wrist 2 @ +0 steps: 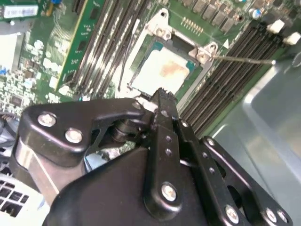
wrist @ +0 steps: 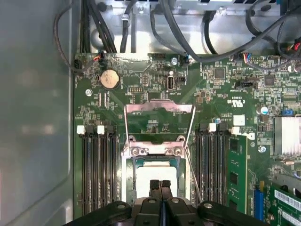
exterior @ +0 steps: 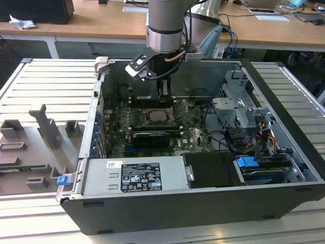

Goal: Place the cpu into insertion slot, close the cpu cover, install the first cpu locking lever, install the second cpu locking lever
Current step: 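Close the cpu cover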

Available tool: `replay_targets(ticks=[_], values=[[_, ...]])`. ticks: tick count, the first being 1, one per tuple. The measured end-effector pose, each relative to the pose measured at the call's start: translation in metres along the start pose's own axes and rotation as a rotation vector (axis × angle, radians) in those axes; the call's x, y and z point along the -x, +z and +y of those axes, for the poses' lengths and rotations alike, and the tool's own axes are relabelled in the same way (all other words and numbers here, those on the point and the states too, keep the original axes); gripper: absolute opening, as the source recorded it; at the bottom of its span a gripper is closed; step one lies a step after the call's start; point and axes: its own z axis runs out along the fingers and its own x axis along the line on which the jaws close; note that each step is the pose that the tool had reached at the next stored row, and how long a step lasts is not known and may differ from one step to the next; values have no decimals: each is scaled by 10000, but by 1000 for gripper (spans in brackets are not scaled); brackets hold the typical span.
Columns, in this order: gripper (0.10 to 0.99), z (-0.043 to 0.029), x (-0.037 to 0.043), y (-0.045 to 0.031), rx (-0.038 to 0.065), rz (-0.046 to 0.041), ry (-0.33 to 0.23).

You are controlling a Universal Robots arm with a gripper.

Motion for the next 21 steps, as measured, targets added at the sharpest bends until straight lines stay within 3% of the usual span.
replay_targets(ticks=[3,5,9,13,14,15,17,19,21], values=[[106,6,5,-156,0,1,-1],[106,19,4,-158,1,5,0],[106,124,4,-158,0,1,-1],[106,155,6,-246,-1,1,1],[106,188,5,-246,-2,5,1],[106,342,4,-242,-24,2,0],[106,435,2,-236,-45,0,-1],[106,597,-1,-204,-89,1,-8],[106,620,4,-167,-91,0,-6]])
